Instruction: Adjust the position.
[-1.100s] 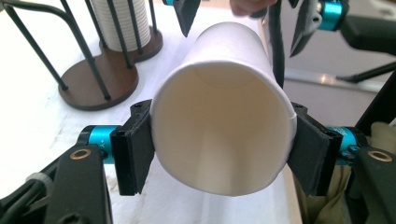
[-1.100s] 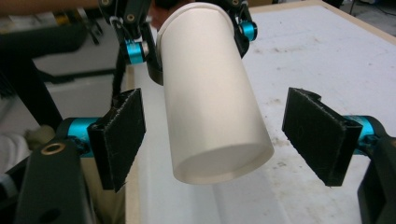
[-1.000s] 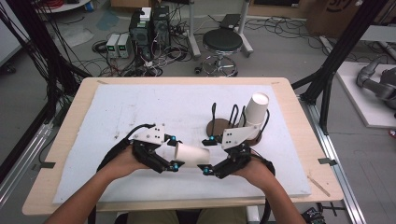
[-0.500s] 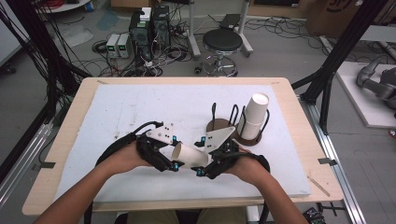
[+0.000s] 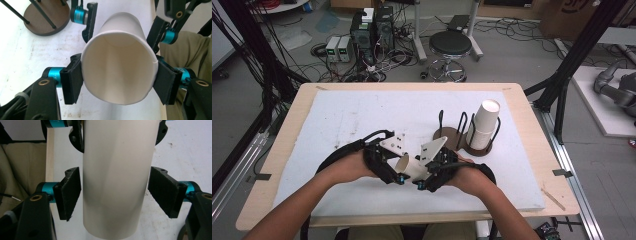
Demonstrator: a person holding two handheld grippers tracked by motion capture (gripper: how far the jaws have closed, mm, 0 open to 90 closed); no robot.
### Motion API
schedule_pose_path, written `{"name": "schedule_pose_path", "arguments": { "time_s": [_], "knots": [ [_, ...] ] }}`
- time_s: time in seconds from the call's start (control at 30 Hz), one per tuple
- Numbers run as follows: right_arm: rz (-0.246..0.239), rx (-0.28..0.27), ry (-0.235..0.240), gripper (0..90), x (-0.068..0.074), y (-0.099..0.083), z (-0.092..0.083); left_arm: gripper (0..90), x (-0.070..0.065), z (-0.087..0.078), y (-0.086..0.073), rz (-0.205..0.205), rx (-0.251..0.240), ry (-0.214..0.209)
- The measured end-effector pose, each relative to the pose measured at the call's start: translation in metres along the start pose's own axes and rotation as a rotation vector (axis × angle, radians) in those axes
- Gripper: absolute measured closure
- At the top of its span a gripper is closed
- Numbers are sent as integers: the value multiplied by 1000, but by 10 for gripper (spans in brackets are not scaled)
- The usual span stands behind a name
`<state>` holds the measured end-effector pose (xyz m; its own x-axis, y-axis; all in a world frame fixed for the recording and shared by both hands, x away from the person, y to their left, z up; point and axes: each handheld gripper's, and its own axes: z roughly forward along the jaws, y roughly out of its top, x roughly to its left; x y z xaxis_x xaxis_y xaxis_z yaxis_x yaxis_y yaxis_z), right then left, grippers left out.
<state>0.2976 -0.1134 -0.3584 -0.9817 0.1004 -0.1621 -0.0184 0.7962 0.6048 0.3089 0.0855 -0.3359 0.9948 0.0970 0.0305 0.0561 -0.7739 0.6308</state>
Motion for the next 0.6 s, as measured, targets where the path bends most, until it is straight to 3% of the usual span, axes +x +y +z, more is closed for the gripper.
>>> {"name": "schedule_pose_path", "arguments": {
  "time_s": [0.37, 0.6],
  "knots": [
    [3, 28, 23, 347, 1, 2, 7, 322, -1, 2, 2, 0, -3, 6],
    [29, 6, 35, 358, 0, -2, 8, 316, -2, 3, 2, -9, -14, 9]
  ]
}}
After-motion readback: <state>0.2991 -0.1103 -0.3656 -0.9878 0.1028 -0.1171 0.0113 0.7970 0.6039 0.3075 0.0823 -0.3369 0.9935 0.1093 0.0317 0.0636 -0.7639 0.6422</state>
